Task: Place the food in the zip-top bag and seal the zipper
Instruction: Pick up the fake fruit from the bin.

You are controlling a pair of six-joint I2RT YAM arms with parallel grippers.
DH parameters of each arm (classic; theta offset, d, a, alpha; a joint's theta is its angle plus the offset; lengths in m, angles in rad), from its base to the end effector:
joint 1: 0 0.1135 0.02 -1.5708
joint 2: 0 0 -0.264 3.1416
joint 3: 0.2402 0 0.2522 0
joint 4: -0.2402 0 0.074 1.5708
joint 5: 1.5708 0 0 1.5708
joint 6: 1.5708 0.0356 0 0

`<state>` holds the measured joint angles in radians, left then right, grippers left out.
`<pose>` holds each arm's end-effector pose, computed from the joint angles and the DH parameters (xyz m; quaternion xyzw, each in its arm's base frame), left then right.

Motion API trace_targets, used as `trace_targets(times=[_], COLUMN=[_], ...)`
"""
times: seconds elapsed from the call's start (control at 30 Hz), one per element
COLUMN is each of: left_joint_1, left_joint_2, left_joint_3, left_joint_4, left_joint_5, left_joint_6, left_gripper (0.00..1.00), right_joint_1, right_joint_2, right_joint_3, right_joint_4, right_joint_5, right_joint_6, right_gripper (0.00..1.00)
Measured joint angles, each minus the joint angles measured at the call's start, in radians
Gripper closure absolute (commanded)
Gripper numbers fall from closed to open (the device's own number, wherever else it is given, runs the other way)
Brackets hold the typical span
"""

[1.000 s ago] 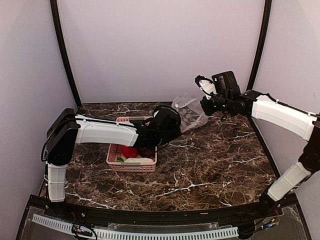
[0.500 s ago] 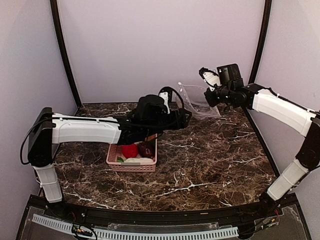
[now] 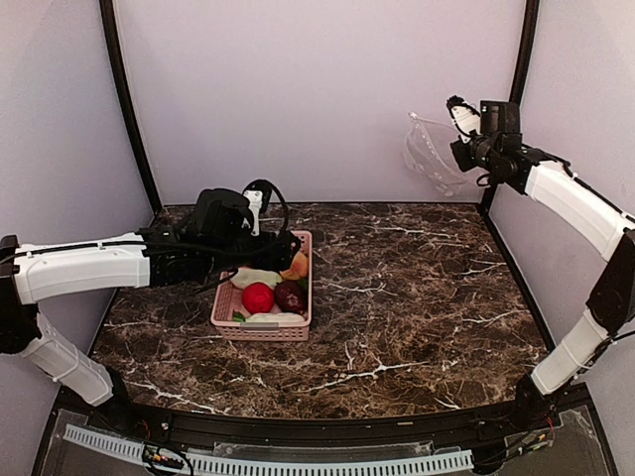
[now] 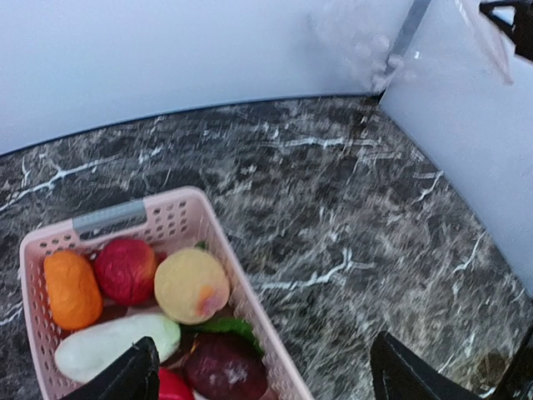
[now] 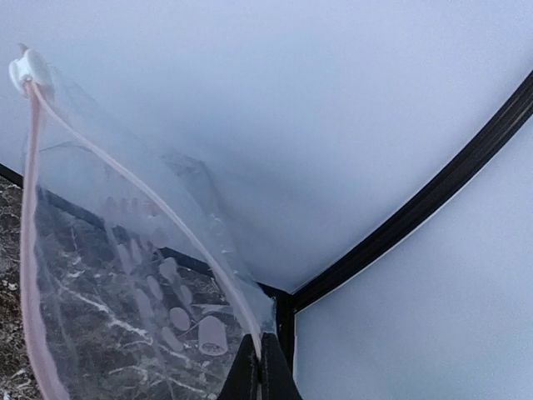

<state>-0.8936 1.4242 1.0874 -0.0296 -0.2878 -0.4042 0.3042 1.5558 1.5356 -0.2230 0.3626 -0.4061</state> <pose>0.2168 -0.2535 0.3116 0.1188 0.8110 -0.2446 0.5181 0.3533 0.0977 0.4067 -0.1652 0.7650 -0.1727 0.5980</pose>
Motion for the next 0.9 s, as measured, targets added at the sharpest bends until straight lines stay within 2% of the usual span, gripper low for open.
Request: trace_targets(times=[0.03,0.1,0.37,0.63,0.9], left_joint_1=[0.002,0.009,0.058,0.161,0.201], left_joint_2=[-0.003,-0.009,0.002,0.229,0.426], left_joint_3=[-0.009,-0.025,-0.024,0.134,0.286], left_joint_4=[-0.032,-0.095,-0.238,-0.283,-0.283], left_joint_5=[-0.005,-0.012,0.021,0.181,0.28], left_joint_6=[0.003,0.004,-0.029,-0.128,-0.216], left_gripper=[0.03,0.01,0.01,0.04,0.14], right_joint_1=[0.002,0.023,0.099,0.098,0.098], right_joint_2=[-0.009,-0.041,-0.051,-0.051,-0.052], right_joint_3=[-0.015,-0.08,-0.322,-0.37,-0.372], right_joint_4=[0.006,0.012,-0.057,-0.076,-0.075], right_joint_5=[-0.008,-0.055,-0.373,-0.586,-0.659], right_joint_6=[0.005,0.036,0.139,0.193,0.207], right_gripper=[1.0,1.0,1.0,1.0,1.0])
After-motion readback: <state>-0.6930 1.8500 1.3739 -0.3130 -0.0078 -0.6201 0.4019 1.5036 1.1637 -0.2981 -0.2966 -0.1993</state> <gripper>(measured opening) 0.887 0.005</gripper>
